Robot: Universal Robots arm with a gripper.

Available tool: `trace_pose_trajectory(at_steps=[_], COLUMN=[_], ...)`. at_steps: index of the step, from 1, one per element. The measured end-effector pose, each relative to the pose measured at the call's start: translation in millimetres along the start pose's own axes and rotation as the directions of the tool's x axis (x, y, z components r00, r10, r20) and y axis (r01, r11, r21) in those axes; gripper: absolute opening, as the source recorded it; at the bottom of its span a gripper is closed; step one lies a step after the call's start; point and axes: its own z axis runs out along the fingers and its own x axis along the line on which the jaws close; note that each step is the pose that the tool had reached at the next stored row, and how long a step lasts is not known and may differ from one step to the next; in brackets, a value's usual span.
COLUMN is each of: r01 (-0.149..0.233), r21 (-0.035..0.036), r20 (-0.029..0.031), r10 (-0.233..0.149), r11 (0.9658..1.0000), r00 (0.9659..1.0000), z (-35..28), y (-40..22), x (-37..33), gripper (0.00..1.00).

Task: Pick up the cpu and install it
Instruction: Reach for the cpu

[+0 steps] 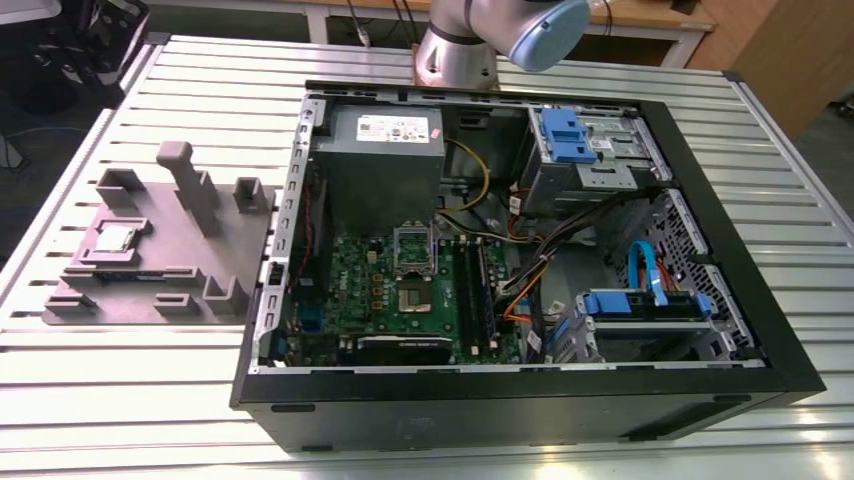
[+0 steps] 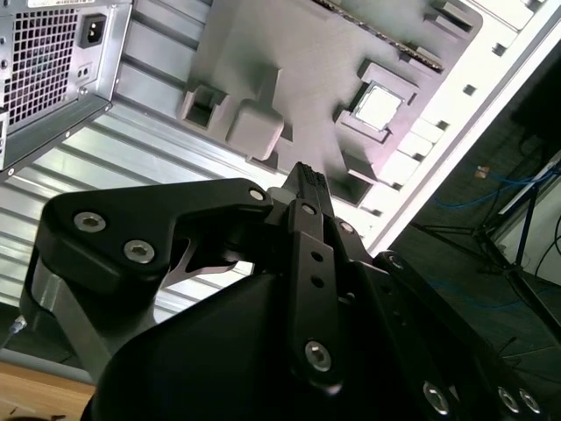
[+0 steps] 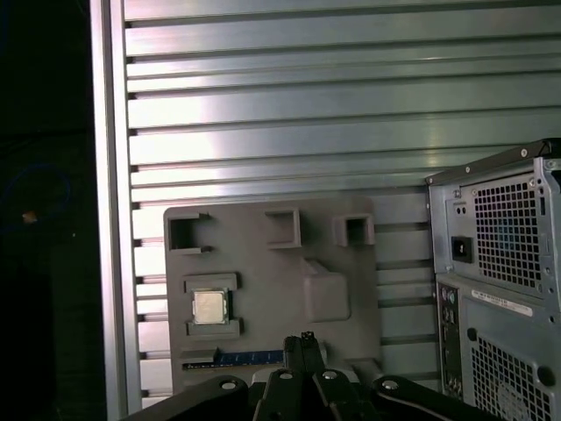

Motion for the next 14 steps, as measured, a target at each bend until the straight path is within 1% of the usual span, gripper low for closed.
trace_pose_trajectory(at_steps=[8,9,10,11,13,14], r01=[0.0,0.0,0.0,0.0,-0.001,-0.001], r21=[-0.0001,-0.0001,-0.0003,-0.0023,-0.0089,-0.0096], r20=[-0.0003,-0.0011,-0.0031,-0.0067,-0.015,-0.0168], r10=[0.0,0.0,0.0,0.0,0.001,0.001], r11=[1.0,1.0,1.0,1.0,1.0,1.0], r00=[1.0,1.0,1.0,1.0,0.9999,0.9999], z=[0.4,0.5,0.5,0.5,0.5,0.7], y=[-0.8,-0.9,-1.0,-1.0,-1.0,-1.1], x=[10.0,10.7,11.3,12.0,13.4,13.8], gripper=[0.11,0.11,0.11,0.11,0.11,0.11])
